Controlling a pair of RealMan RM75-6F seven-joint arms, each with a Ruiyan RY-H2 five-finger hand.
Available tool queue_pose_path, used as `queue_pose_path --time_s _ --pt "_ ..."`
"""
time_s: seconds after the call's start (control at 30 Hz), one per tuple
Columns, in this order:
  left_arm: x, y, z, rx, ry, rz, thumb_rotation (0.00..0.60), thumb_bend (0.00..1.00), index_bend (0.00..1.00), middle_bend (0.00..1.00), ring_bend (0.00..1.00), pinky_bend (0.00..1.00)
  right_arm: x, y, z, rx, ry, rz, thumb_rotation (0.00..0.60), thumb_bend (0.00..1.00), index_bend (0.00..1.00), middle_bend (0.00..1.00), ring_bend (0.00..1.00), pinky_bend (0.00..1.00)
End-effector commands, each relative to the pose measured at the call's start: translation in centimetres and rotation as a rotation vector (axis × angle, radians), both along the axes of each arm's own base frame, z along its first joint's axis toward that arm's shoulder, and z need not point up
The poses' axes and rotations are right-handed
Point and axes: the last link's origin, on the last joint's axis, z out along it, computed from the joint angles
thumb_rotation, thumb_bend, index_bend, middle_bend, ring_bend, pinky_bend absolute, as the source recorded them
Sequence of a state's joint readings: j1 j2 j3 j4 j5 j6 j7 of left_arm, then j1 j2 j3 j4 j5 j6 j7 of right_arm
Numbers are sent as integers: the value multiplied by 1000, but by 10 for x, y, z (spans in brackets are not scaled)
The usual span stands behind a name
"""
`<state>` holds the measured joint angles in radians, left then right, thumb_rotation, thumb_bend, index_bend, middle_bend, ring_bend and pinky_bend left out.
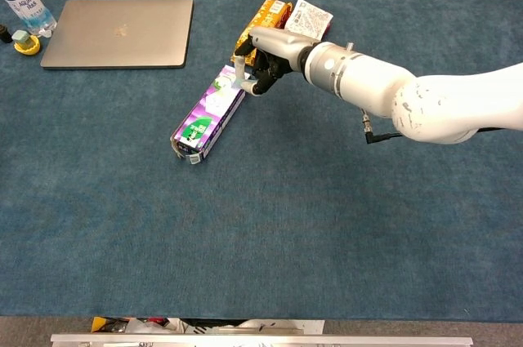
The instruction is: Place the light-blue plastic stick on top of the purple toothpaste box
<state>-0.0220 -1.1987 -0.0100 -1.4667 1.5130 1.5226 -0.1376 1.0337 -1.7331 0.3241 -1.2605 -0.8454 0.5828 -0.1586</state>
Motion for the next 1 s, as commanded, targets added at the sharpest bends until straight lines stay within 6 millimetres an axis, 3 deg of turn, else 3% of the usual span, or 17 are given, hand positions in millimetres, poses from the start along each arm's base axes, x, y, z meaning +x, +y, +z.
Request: queue_pose_path --time_s 0.03,0.6,1.0 --pt "-1 0 0 1 -2 2 600 258 207 143 143 101 8 -4 -11 36 -36 -52 600 383 597 1000 1000 1000" --pt "-9 1 2 0 -16 16 600 258 207 143 143 101 40 -27 -33 98 -105 -184 600 382 593 1000 1000 1000" --pt "-15 -2 2 2 -19 34 600 258 206 143 143 101 44 -40 -43 88 -110 -237 600 381 570 1000 1000 1000"
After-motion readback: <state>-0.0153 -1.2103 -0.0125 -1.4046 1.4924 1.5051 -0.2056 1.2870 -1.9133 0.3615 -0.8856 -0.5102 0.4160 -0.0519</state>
